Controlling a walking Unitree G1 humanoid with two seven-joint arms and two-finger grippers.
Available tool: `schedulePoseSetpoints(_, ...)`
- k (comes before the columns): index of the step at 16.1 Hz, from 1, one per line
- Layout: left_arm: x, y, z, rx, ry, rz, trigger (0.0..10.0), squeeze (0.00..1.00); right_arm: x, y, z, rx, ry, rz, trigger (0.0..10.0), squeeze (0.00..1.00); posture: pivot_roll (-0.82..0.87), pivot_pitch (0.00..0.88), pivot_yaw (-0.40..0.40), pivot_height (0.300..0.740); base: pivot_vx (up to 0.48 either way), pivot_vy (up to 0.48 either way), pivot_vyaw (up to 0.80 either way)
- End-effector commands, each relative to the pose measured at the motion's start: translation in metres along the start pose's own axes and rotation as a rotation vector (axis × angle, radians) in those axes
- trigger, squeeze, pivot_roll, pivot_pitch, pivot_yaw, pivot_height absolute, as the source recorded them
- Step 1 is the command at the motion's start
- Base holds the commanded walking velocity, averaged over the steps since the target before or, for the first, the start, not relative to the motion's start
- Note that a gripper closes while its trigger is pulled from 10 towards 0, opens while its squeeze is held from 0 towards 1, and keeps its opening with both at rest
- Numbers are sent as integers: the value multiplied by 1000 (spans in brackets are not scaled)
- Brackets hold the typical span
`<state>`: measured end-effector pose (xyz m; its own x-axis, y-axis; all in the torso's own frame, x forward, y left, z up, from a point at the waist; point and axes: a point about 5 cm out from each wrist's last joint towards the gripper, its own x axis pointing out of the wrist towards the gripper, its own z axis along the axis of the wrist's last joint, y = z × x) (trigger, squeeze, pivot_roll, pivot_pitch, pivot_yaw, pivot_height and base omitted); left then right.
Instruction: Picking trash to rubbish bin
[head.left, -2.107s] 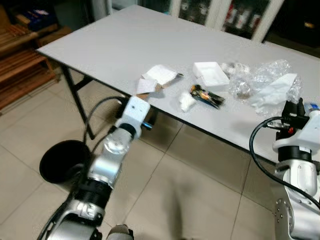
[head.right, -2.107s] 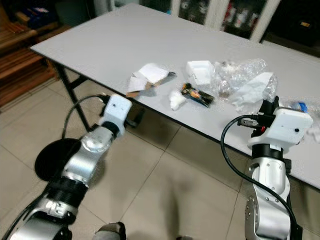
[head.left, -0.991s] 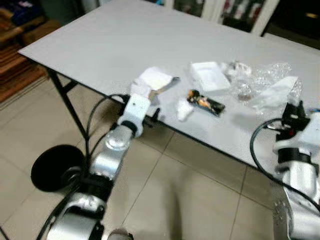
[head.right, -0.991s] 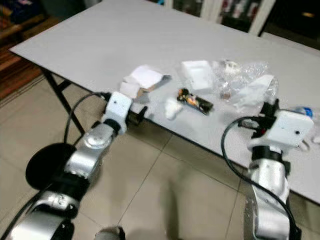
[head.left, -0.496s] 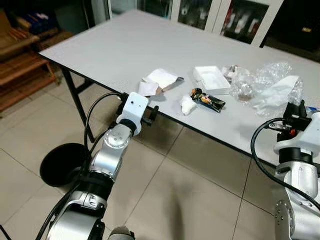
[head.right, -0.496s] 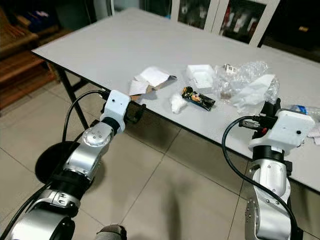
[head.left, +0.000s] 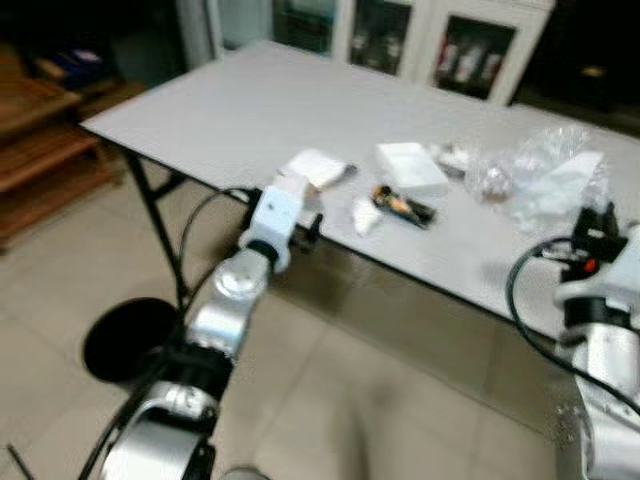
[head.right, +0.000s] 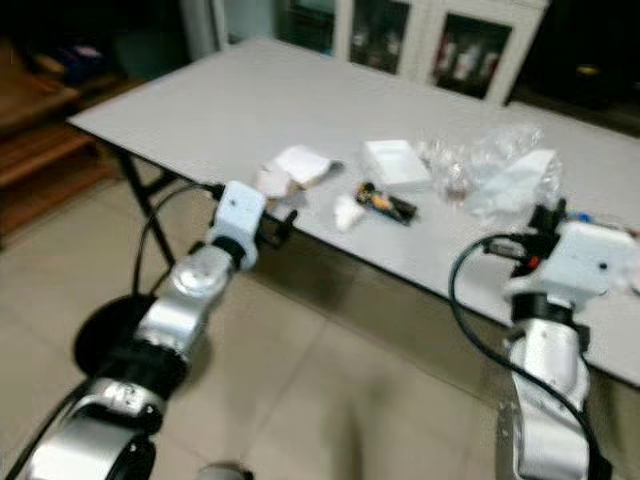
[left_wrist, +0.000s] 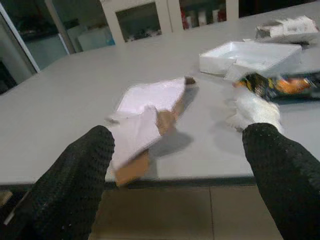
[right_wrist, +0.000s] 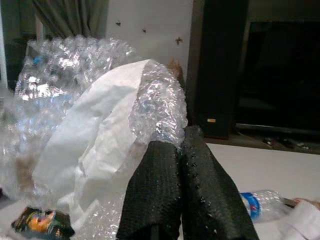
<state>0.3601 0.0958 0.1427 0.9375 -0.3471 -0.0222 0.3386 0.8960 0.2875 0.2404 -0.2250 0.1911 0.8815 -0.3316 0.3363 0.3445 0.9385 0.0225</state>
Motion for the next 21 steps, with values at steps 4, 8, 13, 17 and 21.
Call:
schedulePoseSetpoints(4, 0, 11, 14, 18, -67, 40, 10000, 0, -1, 0, 8, 3, -30, 4, 10000, 0, 180, 118, -57, 740, 480, 0, 0)
schedulePoseSetpoints(8, -2, 8, 17, -1, -102, 20, 10000, 0, -2, 0, 8, 2, -29, 7, 10000, 0, 180, 117, -57, 740, 161, 0, 0)
schedulePoseSetpoints(13, -8, 16, 11, 57, -3, 132, 10000, 0, -4, 0, 6, -1, -17, 11, 10000, 0, 182, 126, -58, 740, 0, 0, 0)
schedulePoseSetpoints(17, -14, 19, 5, 137, 60, 175, 10000, 0, -3, 4, 5, 7, -8, 24, 10000, 0, 182, 126, -58, 740, 0, 0, 0)
schedulePoseSetpoints(21, -17, 23, 1, 175, 129, 178, 10000, 0, 0, 27, 18, 115, 27, 155, 10000, 0, 199, 142, -61, 740, 0, 0, 0)
